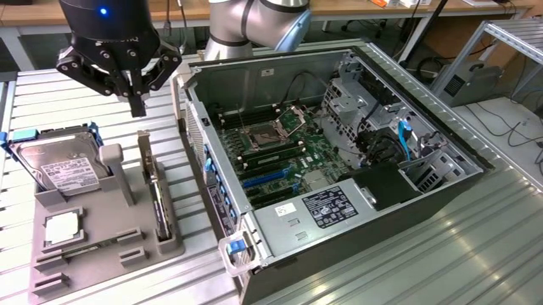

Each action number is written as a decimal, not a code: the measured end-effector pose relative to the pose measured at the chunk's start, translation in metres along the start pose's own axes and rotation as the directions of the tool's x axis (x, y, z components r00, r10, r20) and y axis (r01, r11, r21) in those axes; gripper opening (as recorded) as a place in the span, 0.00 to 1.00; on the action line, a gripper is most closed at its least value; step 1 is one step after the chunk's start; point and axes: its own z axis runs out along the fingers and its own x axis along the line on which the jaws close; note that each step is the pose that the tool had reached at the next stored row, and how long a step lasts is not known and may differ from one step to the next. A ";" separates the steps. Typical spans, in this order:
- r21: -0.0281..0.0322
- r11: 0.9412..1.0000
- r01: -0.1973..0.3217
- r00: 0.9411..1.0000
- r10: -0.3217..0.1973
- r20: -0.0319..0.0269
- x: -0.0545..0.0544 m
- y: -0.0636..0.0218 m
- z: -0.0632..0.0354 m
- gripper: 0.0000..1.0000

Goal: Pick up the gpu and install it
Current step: 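Reach for the gpu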

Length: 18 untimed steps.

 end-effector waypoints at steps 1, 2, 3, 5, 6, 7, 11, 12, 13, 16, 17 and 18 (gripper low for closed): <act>0.000 1.000 0.000 1.000 0.000 0.000 0.000 -0.0013 0.0000 0.11; 0.000 1.000 0.000 1.000 0.000 0.000 0.000 -0.0029 -0.0001 0.11; 0.000 1.000 0.000 1.000 0.000 0.000 0.000 -0.0044 -0.0002 0.11; 0.000 1.000 0.000 1.000 0.000 0.000 0.000 -0.0073 -0.0003 0.11; 0.000 1.000 0.000 1.000 0.000 0.000 0.000 -0.0093 -0.0004 0.11; 0.000 1.000 0.000 1.000 0.000 0.000 0.000 -0.0120 -0.0005 0.11; 0.000 1.000 0.000 1.000 0.000 0.000 0.000 -0.0227 -0.0010 0.11; 0.000 1.000 0.000 1.000 0.000 0.000 -0.001 -0.0248 -0.0011 0.11; 0.000 1.000 0.000 1.000 0.000 0.000 -0.001 -0.0283 -0.0012 0.11; 0.000 1.000 0.000 1.000 0.000 0.000 -0.001 -0.0350 -0.0015 0.11; 0.000 1.000 0.000 1.000 0.000 0.000 -0.001 -0.0368 -0.0016 0.11; 0.000 1.000 0.000 1.000 0.000 0.000 -0.001 -0.0389 -0.0017 0.11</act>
